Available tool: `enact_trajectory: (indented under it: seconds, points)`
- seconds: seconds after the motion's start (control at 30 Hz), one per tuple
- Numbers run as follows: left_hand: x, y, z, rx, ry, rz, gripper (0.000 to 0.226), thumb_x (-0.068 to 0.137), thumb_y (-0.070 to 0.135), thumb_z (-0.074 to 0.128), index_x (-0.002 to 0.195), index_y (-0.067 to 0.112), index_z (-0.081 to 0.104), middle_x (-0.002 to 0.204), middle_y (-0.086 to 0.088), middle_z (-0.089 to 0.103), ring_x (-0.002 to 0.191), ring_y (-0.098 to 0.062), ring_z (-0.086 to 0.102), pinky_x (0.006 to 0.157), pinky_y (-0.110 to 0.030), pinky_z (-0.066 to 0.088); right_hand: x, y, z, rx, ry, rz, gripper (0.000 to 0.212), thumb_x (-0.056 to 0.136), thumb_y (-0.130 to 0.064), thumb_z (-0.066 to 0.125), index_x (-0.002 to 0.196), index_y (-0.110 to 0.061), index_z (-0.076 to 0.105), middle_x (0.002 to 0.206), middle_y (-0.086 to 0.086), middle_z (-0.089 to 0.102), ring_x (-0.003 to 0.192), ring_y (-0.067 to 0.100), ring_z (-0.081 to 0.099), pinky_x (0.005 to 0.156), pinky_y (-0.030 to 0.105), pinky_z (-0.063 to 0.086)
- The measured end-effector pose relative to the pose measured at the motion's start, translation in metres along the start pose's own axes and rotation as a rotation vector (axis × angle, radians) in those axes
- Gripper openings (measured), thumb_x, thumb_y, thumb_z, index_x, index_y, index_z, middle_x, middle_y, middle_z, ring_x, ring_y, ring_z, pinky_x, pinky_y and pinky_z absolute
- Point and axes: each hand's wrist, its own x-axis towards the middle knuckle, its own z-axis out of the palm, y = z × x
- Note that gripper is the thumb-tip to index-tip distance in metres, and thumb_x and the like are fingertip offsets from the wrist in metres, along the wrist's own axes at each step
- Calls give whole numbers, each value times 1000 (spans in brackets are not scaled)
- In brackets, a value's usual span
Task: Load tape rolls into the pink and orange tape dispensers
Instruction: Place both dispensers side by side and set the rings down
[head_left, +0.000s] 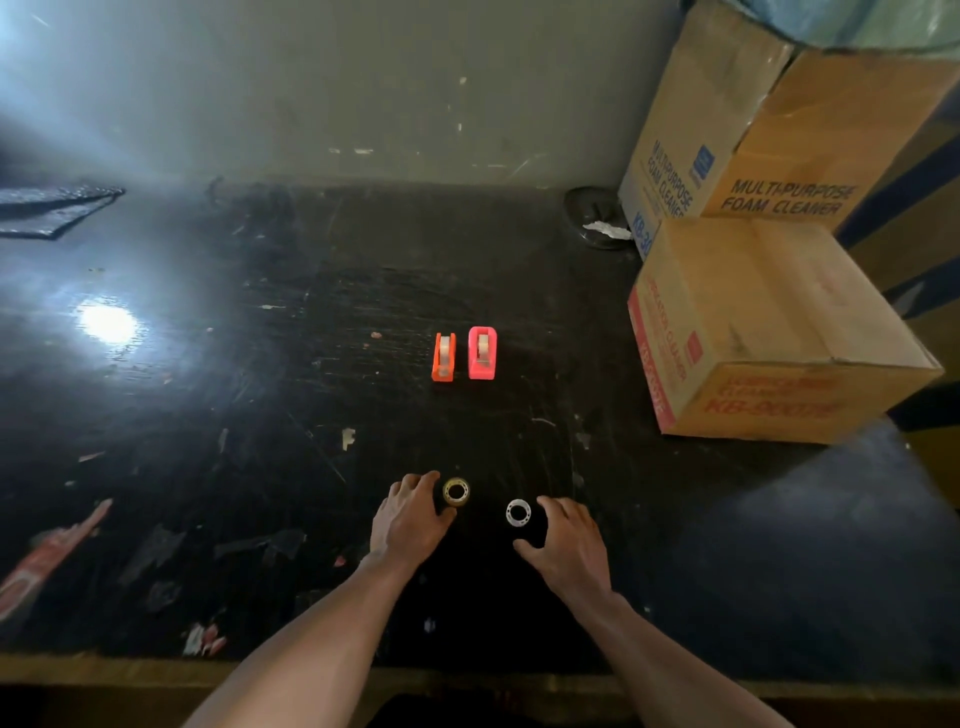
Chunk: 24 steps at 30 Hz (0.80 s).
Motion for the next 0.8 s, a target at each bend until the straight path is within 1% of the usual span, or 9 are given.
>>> enact_trajectory:
  seconds: [0.1,0.23,0.3,0.47,0.57,0.7,0.8]
  points:
    - [8,5,3,11,-11,15,72,93,45,66,155,24,36,148,-2,49,138,-23,46,109,-39,45,7,1,1,-1,-36,2,72,89,-49,70,150,-21,44,148,-2,49,139,17,43,115,34,39]
    - [19,10,8,60,-25,34,73,92,44,66,156,26,34,147,-2,48,137,-23,46,112,-36,41,22,-2,-1,32,-86,-21,70,89,-49,70,148,-22,45,144,-3,50,136,17,44,113,34,40]
    - [23,10,11,84,-34,52,71,92,43,65,155,28,36,145,-1,48,135,-23,46,112,-36,41,28,-3,0,35,-101,-42,67,90,-48,69,147,-22,46,142,-4,51,135,16,44,111,33,41]
    - [45,7,3,121,-31,94,52,95,43,61,144,30,49,137,1,53,127,-19,52,108,-34,42,51,-3,-1,34,-131,-121,43,96,-42,63,136,-26,56,133,-6,56,124,12,48,102,26,44]
    - [67,4,-13,113,-12,84,53,94,44,63,143,28,49,138,0,54,127,-17,53,108,-35,42,74,-12,-8,14,-105,-157,39,96,-43,62,132,-26,58,129,-6,57,122,12,48,101,26,43]
    - [96,6,-31,105,28,64,53,94,45,63,142,28,50,137,0,55,127,-18,53,108,-35,42,111,-37,-17,-26,-30,-184,38,92,-42,67,126,-26,61,125,-6,59,120,14,50,101,27,44]
    - [115,7,-40,83,59,50,50,93,44,64,139,28,52,135,0,56,126,-18,53,108,-35,42,137,-57,-23,-51,7,-174,41,90,-42,70,128,-27,61,126,-6,59,121,14,51,103,28,44]
